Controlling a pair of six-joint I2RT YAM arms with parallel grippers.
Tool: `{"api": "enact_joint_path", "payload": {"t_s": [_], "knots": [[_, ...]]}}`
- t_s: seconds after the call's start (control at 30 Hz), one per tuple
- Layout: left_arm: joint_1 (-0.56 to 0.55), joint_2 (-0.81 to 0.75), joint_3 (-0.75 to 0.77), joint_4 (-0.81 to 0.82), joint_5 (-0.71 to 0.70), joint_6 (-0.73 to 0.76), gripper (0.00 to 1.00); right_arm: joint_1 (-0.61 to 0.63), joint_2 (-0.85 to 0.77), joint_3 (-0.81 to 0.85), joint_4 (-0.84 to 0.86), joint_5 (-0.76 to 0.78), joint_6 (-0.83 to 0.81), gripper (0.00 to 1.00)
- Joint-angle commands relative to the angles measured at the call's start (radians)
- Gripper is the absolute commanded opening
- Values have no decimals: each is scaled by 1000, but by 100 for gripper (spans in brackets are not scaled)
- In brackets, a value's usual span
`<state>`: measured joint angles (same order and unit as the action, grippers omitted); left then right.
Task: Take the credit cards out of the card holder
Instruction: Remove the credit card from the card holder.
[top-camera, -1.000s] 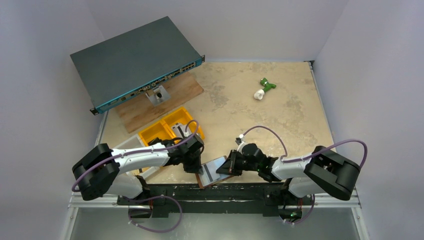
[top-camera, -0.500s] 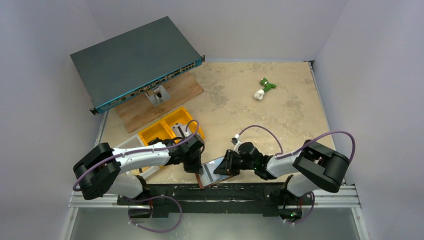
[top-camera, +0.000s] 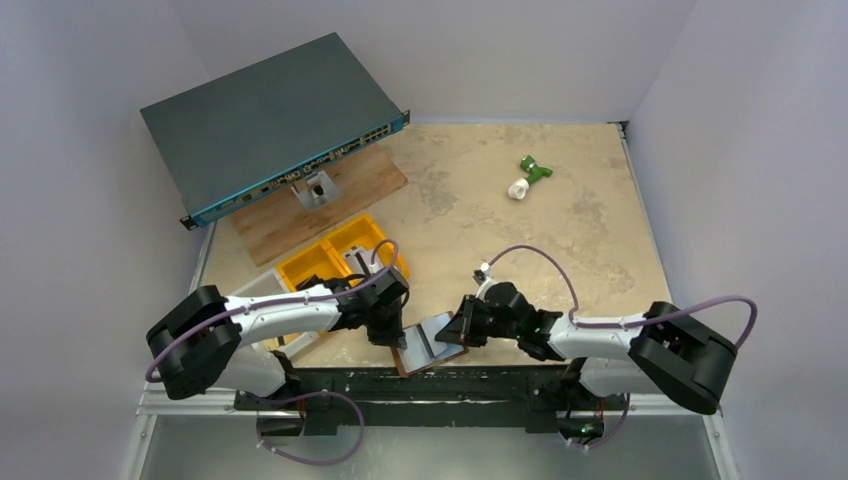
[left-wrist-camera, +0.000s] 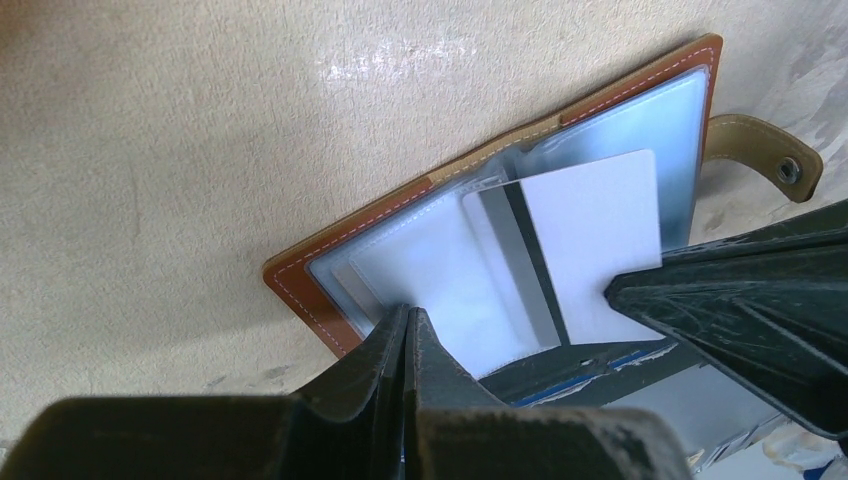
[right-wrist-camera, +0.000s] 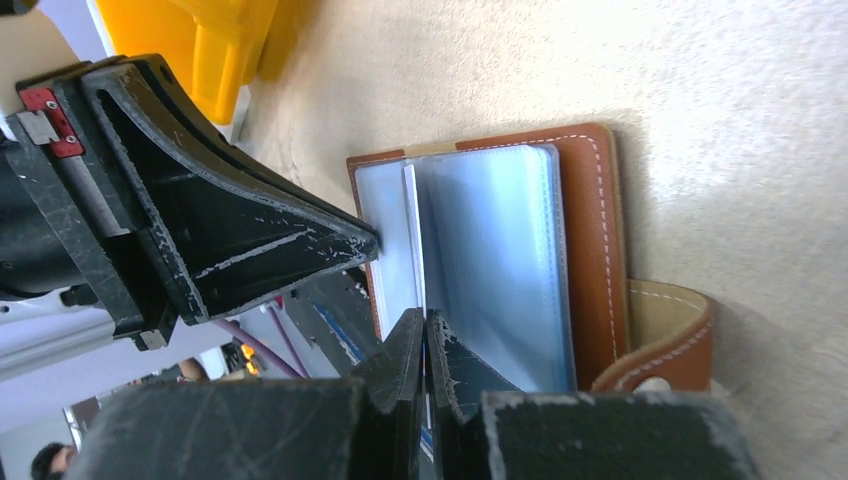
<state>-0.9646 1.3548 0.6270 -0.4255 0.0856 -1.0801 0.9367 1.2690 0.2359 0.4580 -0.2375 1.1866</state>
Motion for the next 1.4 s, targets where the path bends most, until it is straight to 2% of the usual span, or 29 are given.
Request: {"api": "enact_joint_path", "payload": {"t_s": [0.0,0.3,0.6,0.67,0.83,0.93,0.97,1.1,1.37], "knots": [[-3,32,-32,-88,-78,41,0,-19,-76,-13,-105,99,-10,0],[-3,9,-15,-80,-70,54,0,-21,-162,29,-191,107,-32,0],[-3,-57,88,-137,-81,91,0,-22,-252,85,-291,131,-42,0],[-3,-81,113,-157,-82,100,8,-24,-266,96,-304,133,-44,0],[-2,-188,141,-188,-75,109,51,-24,-272,114,-309,130,-40,0],[6,-257,141,-212,-74,108,69,-25,-271,126,-299,118,-35,0],[13,-284,137,-218,-73,106,73,-26,-270,130,-294,112,-31,0],[62,-392,102,-220,-32,97,77,-26,-249,147,-244,79,-16,0],[237,-584,18,-151,166,96,78,-26,-183,150,-13,-7,58,0]]}}
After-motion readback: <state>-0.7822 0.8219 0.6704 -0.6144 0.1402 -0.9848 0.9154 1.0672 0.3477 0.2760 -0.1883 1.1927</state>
